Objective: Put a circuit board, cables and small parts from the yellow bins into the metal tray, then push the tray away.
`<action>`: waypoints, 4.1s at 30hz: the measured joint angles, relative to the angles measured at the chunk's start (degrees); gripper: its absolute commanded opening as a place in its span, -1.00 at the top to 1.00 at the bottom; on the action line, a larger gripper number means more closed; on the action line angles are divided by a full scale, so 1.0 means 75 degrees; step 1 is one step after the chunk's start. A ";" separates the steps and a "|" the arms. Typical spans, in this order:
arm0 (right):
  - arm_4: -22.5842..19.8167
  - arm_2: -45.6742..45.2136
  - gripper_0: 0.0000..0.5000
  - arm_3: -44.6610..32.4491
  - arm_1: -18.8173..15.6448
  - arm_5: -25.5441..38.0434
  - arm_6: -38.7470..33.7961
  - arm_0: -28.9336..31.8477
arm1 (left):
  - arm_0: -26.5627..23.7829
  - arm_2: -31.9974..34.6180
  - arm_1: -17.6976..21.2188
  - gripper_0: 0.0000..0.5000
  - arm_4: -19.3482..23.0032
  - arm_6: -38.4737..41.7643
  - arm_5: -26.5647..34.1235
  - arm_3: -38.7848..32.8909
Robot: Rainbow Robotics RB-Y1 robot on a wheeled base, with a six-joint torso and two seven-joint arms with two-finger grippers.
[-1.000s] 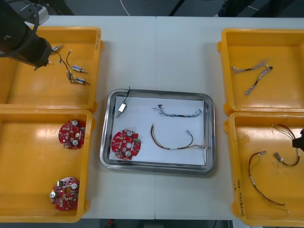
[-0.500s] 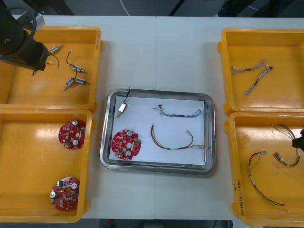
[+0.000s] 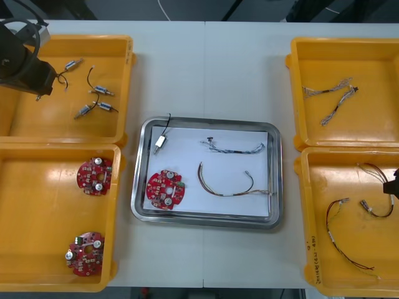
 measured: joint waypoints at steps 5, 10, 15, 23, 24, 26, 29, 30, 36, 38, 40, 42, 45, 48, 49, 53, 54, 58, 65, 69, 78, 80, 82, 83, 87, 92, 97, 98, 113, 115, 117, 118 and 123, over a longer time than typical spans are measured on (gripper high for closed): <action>-0.0001 0.0000 -1.00 0.0000 0.0000 0.0000 -0.0003 0.0000 | 0.0000 0.0000 0.0000 1.00 -0.0052 -0.0046 -0.0015 0.0049; -0.0001 0.0000 -1.00 0.0000 0.0000 0.0000 -0.0069 0.0000 | 0.0000 0.0000 0.0000 1.00 -0.0052 -0.0046 0.0006 0.0047; -0.0002 0.0000 -1.00 0.0000 0.0000 0.0000 -0.0121 0.0000 | 0.0000 0.0000 0.0000 0.99 -0.0052 -0.0045 0.0289 -0.0135; -0.0002 0.0000 -1.00 0.0000 0.0000 0.0000 -0.0121 0.0000 | -0.0003 -0.0063 0.0000 1.00 0.0015 -0.0037 0.0974 -0.1106; -0.0002 0.0000 -1.00 0.0000 0.0000 0.0000 -0.0121 0.0000 | -0.0004 -0.0097 0.0000 1.00 0.0051 -0.0034 0.1008 -0.1226; -0.0003 0.0000 -1.00 0.0000 0.0000 0.0000 -0.0121 0.0001 | -0.0007 -0.0180 0.0000 0.99 0.0227 -0.0021 0.1057 -0.1410; -0.0007 0.0000 -1.00 0.0000 0.0000 0.0000 -0.0121 0.0003 | -0.0012 -0.0333 0.0000 1.00 0.0465 0.0103 0.1146 -0.1669; -0.0011 0.0000 -1.00 0.0000 0.0000 0.0000 -0.0121 0.0003 | -0.0019 -0.0396 0.0000 1.00 0.0514 0.0191 0.1196 -0.1783; -0.0040 0.0000 -1.00 0.0000 0.0000 0.0000 -0.0121 0.0004 | -0.0243 -0.0851 -0.0042 1.00 0.0655 0.1864 0.1386 -0.2369; -0.0040 0.0000 -1.00 0.0000 0.0000 0.0000 -0.0121 0.0005 | -0.0381 -0.0980 -0.0109 0.99 0.0680 0.2544 0.1391 -0.2448; -0.0042 0.0000 -1.00 0.0000 0.0000 0.0000 -0.0121 0.0005 | -0.0509 -0.1097 -0.0213 1.00 0.0687 0.3033 0.1394 -0.2516; -0.0043 0.0000 -1.00 0.0000 0.0000 0.0000 -0.0121 0.0006 | -0.0620 -0.1226 -0.0327 1.00 0.0694 0.3231 0.1397 -0.2578; -0.0044 0.0000 -1.00 0.0000 -0.0001 0.0000 -0.0121 0.0007 | -0.0735 -0.1490 -0.0506 0.99 0.0700 0.3231 0.1399 -0.2722; -0.0044 0.0000 -1.00 0.0000 -0.0001 0.0000 -0.0121 0.0007 | -0.0817 -0.1819 -0.0674 1.00 0.0706 0.3234 0.1400 -0.2874; -0.0044 0.0000 -1.00 0.0000 -0.0001 0.0000 -0.0121 0.0008 | -0.0832 -0.1934 -0.0732 1.00 0.0707 0.3243 0.1400 -0.2935; -0.0045 0.0000 -1.00 0.0000 -0.0001 0.0000 -0.0121 0.0008 | -0.0838 -0.2408 -0.0944 1.00 0.0710 0.3574 0.1400 -0.3143; -0.0045 0.0000 -1.00 0.0000 -0.0001 0.0000 -0.0122 0.0008 | -0.0838 -0.2538 -0.0992 1.00 0.0711 0.3780 0.1401 -0.3177; -0.0045 0.0000 -1.00 0.0000 -0.0001 0.0000 -0.0122 0.0009 | -0.0839 -0.3035 -0.1147 1.00 0.0720 0.4833 0.1401 -0.3216; -0.0047 0.0000 -1.00 0.0000 -0.0001 0.0000 -0.0126 0.0009 | -0.0839 -0.3805 -0.1352 0.99 0.0750 0.5448 0.1402 -0.3209; -0.0047 0.0000 -1.00 0.0000 -0.0001 0.0000 -0.0127 0.0009 | -0.0839 -0.4120 -0.1459 1.00 0.0751 0.5448 0.1400 -0.3077; -0.0047 0.0000 -1.00 0.0000 -0.0001 0.0000 -0.0128 0.0010 | -0.0839 -0.4782 -0.1675 1.00 0.0733 0.5449 0.0817 -0.2284; -0.0047 0.0000 -1.00 0.0000 -0.0001 0.0000 -0.0129 0.0010 | -0.0839 -0.4972 -0.1708 1.00 0.0679 0.5450 0.0606 -0.2104; -0.0047 0.0000 -1.00 0.0000 -0.0001 0.0000 -0.0130 0.0010 | -0.0839 -0.5158 -0.1746 1.00 0.0608 0.5450 0.0392 -0.1906; -0.0047 0.0000 -1.00 0.0000 -0.0001 0.0000 -0.0130 0.0010 | -0.0839 -0.5254 -0.1768 1.00 0.0568 0.5450 0.0287 -0.1803; -0.0046 0.0000 -1.00 0.0000 -0.0001 0.0000 -0.0135 0.0010 | -0.0839 -0.5566 -0.1841 1.00 0.0509 0.5457 -0.0087 -0.1491; -0.0045 0.0000 -1.00 0.0000 -0.0001 0.0000 -0.0136 0.0010 | -0.0839 -0.5830 -0.1930 1.00 0.0497 0.5499 -0.0560 -0.1190; -0.0044 0.0000 -1.00 0.0000 -0.0001 0.0000 -0.0137 0.0010 | -0.0840 -0.6113 -0.1947 1.00 0.0453 0.5511 -0.0847 -0.1079; -0.0044 0.0000 -1.00 0.0000 -0.0001 0.0000 -0.0137 0.0010 | -0.0840 -0.6148 -0.1947 0.99 0.0450 0.5522 -0.0853 -0.1075; -0.0044 0.0000 -1.00 0.0000 -0.0001 0.0000 -0.0148 0.0010 | -0.0839 -0.6244 -0.1947 -1.00 0.0218 0.5744 -0.0965 -0.1062; -0.0044 0.0000 -1.00 0.0000 -0.0001 0.0000 -0.0150 0.0010 | -0.0839 -0.6244 -0.1947 -1.00 0.0215 0.5744 -0.0966 -0.1062; -0.0044 0.0000 -1.00 0.0000 -0.0001 0.0000 -0.0150 0.0010 | -0.0839 -0.6244 -0.1947 -1.00 0.0211 0.5744 -0.0966 -0.1063; -0.0044 0.0000 -1.00 0.0000 -0.0001 0.0000 -0.0150 0.0010 | -0.0839 -0.6242 -0.1947 -1.00 0.0210 0.5745 -0.0966 -0.1064; -0.0044 0.0000 -1.00 0.0000 -0.0001 0.0000 -0.0151 0.0010 | -0.0839 -0.6078 -0.1947 -1.00 0.0210 0.5747 -0.0719 -0.1246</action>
